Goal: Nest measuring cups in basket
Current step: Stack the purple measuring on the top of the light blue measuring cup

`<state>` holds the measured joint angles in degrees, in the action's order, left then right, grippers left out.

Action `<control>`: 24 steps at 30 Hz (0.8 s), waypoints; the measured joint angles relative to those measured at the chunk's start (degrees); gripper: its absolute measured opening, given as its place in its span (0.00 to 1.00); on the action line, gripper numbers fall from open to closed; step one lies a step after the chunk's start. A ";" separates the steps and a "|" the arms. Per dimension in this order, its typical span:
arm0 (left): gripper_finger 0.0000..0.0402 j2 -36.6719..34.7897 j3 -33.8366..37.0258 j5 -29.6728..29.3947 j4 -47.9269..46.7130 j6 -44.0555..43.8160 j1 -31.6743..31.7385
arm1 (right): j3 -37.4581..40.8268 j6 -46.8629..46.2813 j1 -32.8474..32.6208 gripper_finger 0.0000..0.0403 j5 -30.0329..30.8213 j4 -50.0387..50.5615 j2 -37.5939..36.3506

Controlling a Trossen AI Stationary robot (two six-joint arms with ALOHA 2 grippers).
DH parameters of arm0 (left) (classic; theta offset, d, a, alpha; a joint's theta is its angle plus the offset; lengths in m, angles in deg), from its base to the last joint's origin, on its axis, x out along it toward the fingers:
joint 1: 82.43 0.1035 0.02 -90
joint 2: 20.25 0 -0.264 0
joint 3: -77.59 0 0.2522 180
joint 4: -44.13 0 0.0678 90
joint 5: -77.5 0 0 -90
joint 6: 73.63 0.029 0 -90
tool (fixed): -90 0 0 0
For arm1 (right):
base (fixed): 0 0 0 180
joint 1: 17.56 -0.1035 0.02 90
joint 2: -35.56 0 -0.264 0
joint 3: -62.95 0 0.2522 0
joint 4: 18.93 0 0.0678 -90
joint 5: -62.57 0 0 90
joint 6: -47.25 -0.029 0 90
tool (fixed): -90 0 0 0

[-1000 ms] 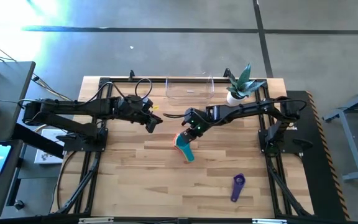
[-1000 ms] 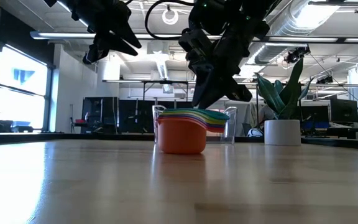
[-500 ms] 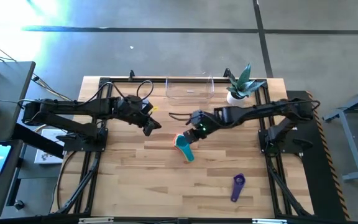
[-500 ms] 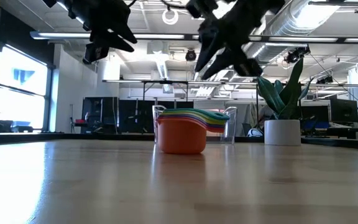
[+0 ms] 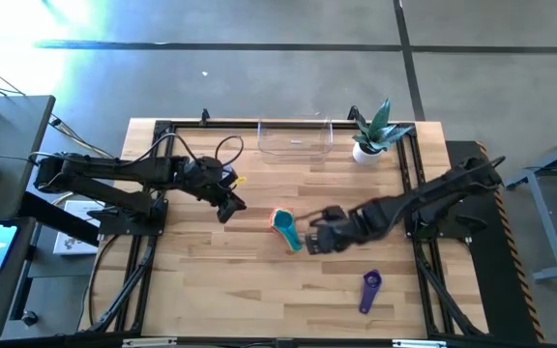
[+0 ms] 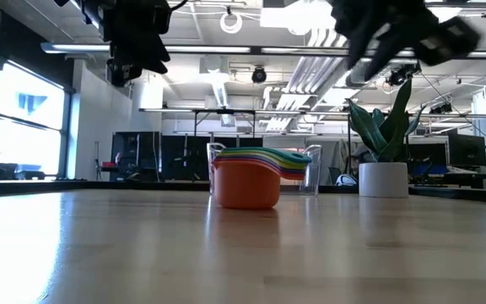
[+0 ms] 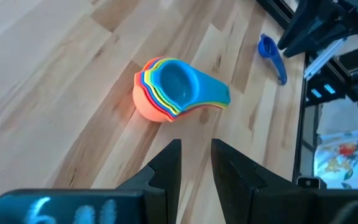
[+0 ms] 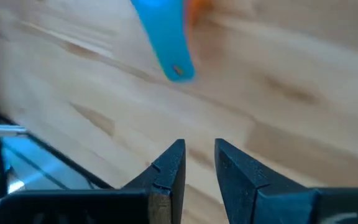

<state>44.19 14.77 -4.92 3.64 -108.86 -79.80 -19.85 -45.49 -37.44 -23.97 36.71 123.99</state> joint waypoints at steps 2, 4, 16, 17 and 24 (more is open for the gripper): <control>0.19 0.00 0.00 0.00 -0.10 0.59 -0.37 | 0.00 -5.70 -2.65 0.19 0.66 2.42 0.08; 0.19 0.00 0.00 0.00 -0.31 1.36 -0.53 | -0.02 -11.48 -5.24 0.19 0.91 4.10 0.08; 0.19 0.00 0.00 -0.17 -0.31 2.91 -0.80 | -0.01 -34.29 -16.31 0.19 -0.03 14.51 0.08; 0.19 0.00 0.00 -0.20 -0.31 2.91 -0.80 | 0.00 -35.13 -16.94 0.19 -0.04 15.23 0.21; 0.19 -0.02 0.00 -0.31 -0.10 2.86 -0.80 | 0.22 -36.27 -19.46 0.19 -2.45 15.70 4.42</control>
<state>44.17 14.77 -5.24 3.55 -106.00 -80.60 -19.63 -81.76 -56.90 -26.42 52.42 128.41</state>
